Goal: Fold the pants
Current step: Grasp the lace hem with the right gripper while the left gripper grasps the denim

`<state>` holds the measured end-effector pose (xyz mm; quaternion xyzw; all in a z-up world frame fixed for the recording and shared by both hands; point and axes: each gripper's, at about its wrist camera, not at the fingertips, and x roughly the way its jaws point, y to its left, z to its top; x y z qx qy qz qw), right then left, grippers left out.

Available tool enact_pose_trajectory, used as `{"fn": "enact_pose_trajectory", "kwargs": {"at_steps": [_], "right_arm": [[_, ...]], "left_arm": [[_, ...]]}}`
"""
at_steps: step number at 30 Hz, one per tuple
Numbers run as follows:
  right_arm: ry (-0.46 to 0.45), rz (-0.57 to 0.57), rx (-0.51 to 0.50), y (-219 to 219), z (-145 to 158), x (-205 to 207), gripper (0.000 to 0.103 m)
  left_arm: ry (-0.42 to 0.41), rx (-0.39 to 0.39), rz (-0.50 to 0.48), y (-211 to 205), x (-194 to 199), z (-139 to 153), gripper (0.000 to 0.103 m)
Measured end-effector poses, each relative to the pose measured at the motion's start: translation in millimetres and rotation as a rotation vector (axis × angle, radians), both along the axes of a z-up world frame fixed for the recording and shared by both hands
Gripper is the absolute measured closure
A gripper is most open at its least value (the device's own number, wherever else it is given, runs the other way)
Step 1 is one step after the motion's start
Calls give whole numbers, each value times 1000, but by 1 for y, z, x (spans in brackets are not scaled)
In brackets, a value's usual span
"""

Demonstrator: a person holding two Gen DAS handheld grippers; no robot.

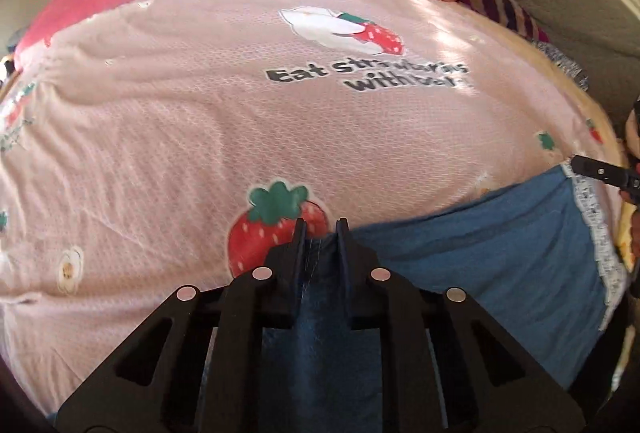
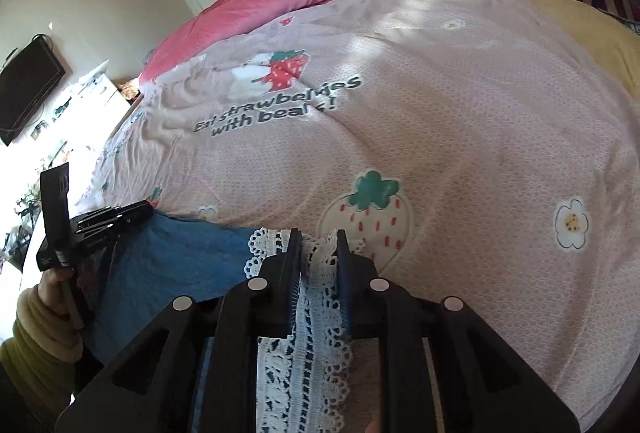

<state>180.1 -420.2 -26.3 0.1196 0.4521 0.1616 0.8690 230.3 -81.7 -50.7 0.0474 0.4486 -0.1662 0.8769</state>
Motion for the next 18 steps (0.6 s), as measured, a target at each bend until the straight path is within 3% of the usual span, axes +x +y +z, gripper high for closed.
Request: {"fn": "enact_pose_trajectory", "kwargs": {"at_steps": [5,9,12,13,15,18], "right_arm": [[-5,-12,-57,6,-13,2,83],[3,-31,-63,4,-10,1,68],[-55,-38,-60,-2,10,-15,58],[-68,-44,-58,-3,16,-21,55],[-93,-52,-32,-7,28,-38,46],[-121,-57,-23,-6,41,-68,38]], "left_arm": [[-2,16,6,-2,6,-6,96],[-2,2,13,0,7,-5,96],[-28,-36,10,3,-2,6,93],[-40,-51,9,4,-7,12,90],[-68,-70,7,3,-17,24,66],[-107,-88,-22,-7,-34,41,54]]}}
